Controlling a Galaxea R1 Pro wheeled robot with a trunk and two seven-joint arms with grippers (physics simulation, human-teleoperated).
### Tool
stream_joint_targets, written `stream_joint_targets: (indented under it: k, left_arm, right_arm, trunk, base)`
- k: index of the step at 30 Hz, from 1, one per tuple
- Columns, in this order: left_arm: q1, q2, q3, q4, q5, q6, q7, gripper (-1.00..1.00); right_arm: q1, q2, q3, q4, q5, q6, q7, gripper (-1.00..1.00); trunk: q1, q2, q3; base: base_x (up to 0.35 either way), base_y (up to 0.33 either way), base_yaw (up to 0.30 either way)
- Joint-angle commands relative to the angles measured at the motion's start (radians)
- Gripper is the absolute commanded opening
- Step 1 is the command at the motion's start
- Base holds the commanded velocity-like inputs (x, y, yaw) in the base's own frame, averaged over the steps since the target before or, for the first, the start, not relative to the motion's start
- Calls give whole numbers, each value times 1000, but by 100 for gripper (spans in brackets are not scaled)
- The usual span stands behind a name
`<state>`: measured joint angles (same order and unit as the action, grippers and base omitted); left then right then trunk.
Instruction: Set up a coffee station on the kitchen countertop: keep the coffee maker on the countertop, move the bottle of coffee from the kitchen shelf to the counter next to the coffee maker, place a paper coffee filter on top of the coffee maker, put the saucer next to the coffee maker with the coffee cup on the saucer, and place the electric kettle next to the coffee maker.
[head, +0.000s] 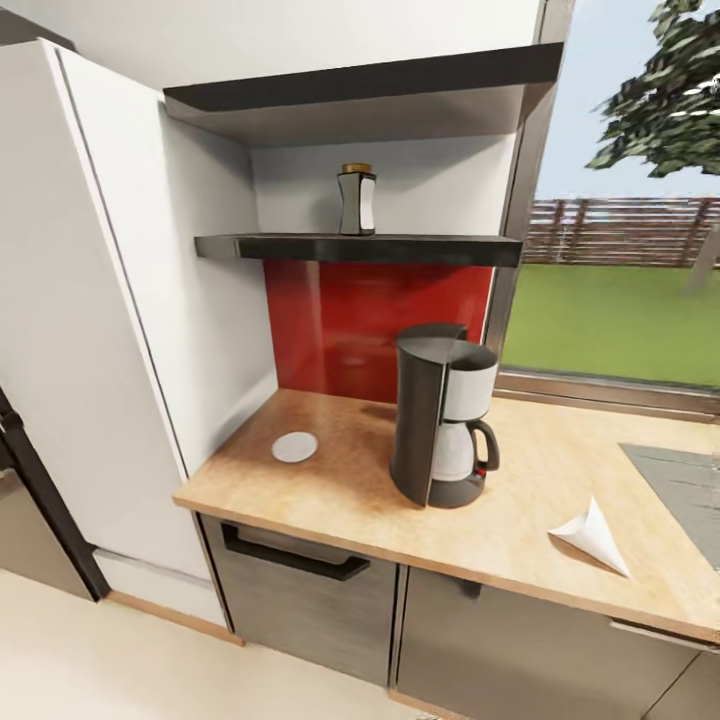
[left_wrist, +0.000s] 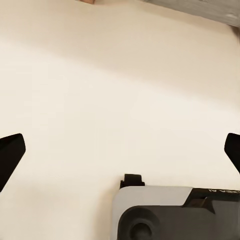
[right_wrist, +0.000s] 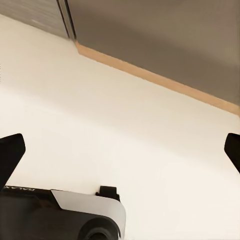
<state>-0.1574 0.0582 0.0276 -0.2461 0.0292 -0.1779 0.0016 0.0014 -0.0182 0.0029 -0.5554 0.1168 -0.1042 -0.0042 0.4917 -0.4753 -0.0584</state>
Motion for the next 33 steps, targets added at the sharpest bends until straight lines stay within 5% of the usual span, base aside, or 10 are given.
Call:
stream_joint_targets:
  k: [1,21,28,33]
  left_arm:
    - [-1,0,2,1,3,-3,0,100]
    - [1,8,-1,2,-5,5,-3,100]
    - [18,25,-10,179,-6,11,0,100]
    - [47,25,-11,218,-6,13,20,100]
  right_arm:
    - [0,0,0,-1,9,-1,0,100]
    - [0,0,0,-1,7,0,1,100]
    - [0,0,-1,19,7,1,4,100]
    - [0,1,0,25,7,1,8,100]
  trunk:
    - [0,-2,-2]
    - [0,-2,-2]
    - [0,-2,-2]
    - [0,-2,-2]
  base:
    - [0,263,-266]
    - [-20,243,-257]
    - [-8,12,-32]
    - [0,1,-1]
